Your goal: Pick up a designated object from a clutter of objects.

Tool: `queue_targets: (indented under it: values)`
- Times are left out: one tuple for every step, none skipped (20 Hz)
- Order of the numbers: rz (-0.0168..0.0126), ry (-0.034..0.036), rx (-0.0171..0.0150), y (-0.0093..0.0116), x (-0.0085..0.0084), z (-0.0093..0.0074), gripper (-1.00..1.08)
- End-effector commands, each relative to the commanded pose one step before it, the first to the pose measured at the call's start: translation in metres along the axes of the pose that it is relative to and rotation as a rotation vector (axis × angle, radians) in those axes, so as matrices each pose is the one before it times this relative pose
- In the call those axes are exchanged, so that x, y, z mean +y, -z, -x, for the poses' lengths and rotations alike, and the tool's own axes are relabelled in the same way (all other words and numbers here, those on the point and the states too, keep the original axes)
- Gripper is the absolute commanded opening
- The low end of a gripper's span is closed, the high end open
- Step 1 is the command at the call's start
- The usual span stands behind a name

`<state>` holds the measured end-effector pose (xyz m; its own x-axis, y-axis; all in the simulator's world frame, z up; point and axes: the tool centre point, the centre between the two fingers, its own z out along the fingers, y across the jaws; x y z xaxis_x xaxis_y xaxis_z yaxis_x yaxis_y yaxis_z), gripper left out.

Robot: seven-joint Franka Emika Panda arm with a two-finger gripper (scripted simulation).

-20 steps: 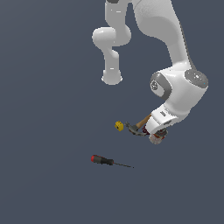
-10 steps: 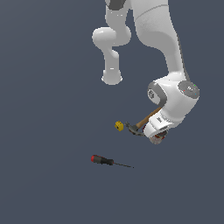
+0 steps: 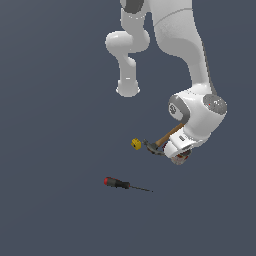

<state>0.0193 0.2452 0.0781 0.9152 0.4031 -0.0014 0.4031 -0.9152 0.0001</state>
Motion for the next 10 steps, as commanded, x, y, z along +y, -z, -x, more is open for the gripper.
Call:
queue_targets:
  values:
    - [-0.00037,0.00007,0.00102,-0.00092,-0.0001,-0.00062,-1.0]
    - [0.0,0.0,0.0,0.0,0.0,0.0,-1.0]
    - [0.0,0.0,0.0,0.0,0.0,0.0,-1.0]
    - [0.0007,-0.00001,-0.00068,0.00102,0.00005,0.00061,-1.0]
    - [0.0,0.0,0.0,0.00022,0.00004,0.00008,-1.0]
    - [0.0,0.0,0.0,0.00066,0.00013,0.00025,-1.0]
    - [0.0,0.0,0.0,0.0011,0.00021,0.00042,-1.0]
    - [0.0,0.0,0.0,0.00153,0.00029,0.00059,-1.0]
    - [0.0,0.0,0.0,0.00198,0.00038,0.00076,-1.0]
    - [0.0,0.0,0.0,0.00242,0.00046,0.00093,-1.0]
